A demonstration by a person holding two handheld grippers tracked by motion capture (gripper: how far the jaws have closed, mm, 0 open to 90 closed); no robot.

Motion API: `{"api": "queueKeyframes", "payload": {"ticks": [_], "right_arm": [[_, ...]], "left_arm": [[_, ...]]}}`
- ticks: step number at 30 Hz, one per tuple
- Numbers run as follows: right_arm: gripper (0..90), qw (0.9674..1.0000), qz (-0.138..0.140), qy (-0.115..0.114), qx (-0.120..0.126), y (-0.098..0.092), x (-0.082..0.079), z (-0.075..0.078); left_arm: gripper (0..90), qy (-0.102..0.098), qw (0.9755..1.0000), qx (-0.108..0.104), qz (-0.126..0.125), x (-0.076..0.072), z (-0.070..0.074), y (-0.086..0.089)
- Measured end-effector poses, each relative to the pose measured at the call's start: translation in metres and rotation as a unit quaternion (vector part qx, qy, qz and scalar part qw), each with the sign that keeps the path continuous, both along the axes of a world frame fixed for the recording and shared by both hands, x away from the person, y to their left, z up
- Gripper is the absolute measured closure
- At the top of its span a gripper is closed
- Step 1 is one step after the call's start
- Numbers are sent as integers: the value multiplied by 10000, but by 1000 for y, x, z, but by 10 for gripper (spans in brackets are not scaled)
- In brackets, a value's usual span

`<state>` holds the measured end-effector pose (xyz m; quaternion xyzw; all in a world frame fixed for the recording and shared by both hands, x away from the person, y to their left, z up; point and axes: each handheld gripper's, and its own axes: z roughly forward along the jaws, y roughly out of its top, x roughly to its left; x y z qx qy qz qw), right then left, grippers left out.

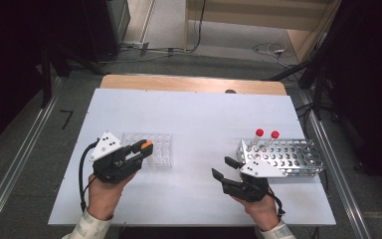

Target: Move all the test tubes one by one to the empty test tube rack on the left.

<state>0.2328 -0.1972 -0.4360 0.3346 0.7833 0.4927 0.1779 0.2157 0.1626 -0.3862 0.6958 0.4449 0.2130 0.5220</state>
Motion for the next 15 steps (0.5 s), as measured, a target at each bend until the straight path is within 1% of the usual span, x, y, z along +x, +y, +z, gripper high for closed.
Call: {"api": "queueKeyframes", "payload": {"ticks": [7,11,13,15], "right_arm": [[394,9999,-116,-19,3,-16,-2,0],[394,9998,-177,-13,7,-20,-1,-1],[394,9998,-189,-24,-4,-20,-1,-1],[394,9998,-206,2,-1,-20,0,-2]], "left_arm": [[703,-89,9998,-58,167,0,5,10],[703,-118,9994,-53,310,3,5,17],[703,-165,9990,-62,415,5,5,19],[703,-208,9985,-16,504,7,5,21]]}}
